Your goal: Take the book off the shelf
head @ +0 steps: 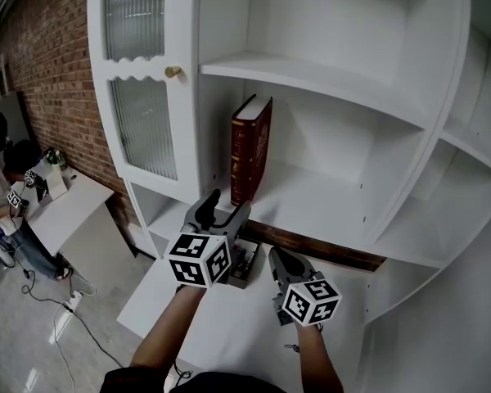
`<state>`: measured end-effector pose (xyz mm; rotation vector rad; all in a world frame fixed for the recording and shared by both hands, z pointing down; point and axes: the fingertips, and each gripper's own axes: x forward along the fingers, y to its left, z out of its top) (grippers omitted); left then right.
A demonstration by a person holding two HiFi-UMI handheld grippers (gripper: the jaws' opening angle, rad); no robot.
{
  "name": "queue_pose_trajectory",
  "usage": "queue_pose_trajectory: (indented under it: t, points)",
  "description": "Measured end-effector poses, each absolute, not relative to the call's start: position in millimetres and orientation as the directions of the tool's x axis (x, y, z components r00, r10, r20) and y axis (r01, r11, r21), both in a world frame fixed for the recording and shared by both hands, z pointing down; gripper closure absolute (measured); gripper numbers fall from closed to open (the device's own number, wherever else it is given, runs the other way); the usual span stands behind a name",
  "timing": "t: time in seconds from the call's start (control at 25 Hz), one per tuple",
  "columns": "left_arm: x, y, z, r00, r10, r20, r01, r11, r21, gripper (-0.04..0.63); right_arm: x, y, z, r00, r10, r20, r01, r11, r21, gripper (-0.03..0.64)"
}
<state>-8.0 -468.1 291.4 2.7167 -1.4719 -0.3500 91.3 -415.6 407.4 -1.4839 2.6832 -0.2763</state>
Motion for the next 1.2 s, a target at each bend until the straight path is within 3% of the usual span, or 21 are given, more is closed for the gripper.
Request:
queue_pose_trajectory:
  t: [0.32, 0.8, 1.2]
  points:
    - [2.9, -490.8, 281.7, 0.518, -0.841, -0.16, -0.838, -0.536, 0.104, 0.262, 106.3, -422.9, 419.4, -0.512, -0.857, 0.051, -0.844, 0.492, -0.215, 0.597]
    - [20.3, -518.0, 269.7, 0.519, -0.843, -0.14, -0.844, -0.531, 0.072, 0.259, 123.7, -429.2, 423.8, -0.49, -0.87, 0.06, -0.857, 0.467, -0.219, 0.597]
    - [30.4, -539.1, 282.9, 0.512, -0.858, -0.039, -0.857, -0.514, 0.04, 0.261, 134.4, -434.3, 430.0, -0.479, -0.876, 0.061, -0.859, 0.453, -0.24, 0.597]
